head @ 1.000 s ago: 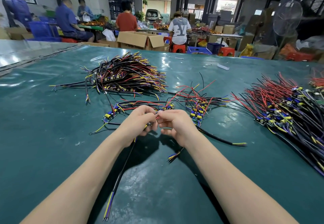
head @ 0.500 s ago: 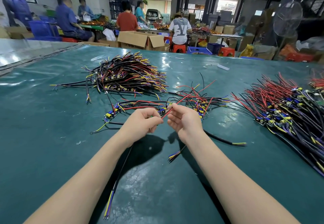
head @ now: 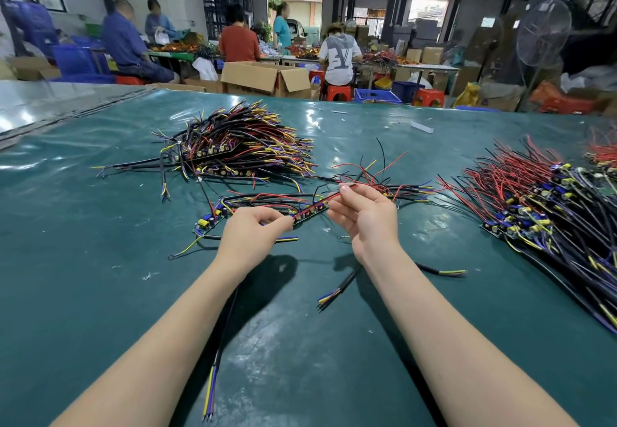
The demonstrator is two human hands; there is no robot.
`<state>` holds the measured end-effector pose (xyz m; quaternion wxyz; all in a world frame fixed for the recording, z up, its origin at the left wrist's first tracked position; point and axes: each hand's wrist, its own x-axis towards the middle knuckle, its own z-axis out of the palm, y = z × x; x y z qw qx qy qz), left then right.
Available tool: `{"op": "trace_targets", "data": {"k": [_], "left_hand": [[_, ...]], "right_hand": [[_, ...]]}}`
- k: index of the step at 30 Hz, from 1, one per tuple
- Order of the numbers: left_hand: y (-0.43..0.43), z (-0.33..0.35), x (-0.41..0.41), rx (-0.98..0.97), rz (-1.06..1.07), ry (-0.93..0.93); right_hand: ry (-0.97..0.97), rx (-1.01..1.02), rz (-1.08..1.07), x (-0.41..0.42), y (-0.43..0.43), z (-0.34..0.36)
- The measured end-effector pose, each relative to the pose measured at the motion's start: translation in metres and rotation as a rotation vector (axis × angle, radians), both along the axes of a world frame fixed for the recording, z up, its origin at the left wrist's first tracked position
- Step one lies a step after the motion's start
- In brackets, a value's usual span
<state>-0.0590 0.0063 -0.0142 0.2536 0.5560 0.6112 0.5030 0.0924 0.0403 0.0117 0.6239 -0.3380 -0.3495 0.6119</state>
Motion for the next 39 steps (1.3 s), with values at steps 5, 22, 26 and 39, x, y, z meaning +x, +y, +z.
{"op": "trace_targets", "data": {"k": [5,22,26,39], "left_hand": [[-0.003,0.003,0.001,0.012,-0.216,-0.143],[-0.001,0.011,-0.023,-0.069,-0.212,-0.392],[-0.003,0.009,-0.023,-0.164,-0.384,-0.325],[-0.010,0.020,-0.014,-0.296,-0.613,-0.504]], "right_hand": [[0.027,-0.100,0.016,0.010,0.002,0.002],[-0.370,-0.096,0.351,0.036,0.013,-0.002],[-0.116,-0.154,0.430,0.043,0.016,-0.005],[0.158,-0.284,0.363,0.038,0.019,-0.014]]}}
